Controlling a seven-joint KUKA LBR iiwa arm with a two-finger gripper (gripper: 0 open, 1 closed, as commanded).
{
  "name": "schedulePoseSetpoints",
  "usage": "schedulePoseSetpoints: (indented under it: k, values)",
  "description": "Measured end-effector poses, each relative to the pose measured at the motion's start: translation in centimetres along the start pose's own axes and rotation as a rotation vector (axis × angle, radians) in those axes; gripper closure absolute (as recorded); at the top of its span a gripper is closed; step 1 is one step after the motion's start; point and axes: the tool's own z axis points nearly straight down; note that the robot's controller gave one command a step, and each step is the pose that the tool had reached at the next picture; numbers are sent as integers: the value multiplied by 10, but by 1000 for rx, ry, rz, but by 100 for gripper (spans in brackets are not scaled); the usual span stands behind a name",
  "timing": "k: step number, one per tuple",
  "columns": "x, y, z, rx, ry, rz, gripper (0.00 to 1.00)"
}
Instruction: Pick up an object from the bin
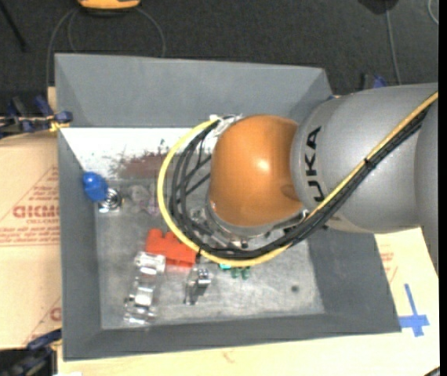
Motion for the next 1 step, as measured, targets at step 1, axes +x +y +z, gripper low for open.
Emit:
schedulePoseSetpoints:
  k: [1]
  values:
    - [-31, -5, 88, -6, -22, 154, 0]
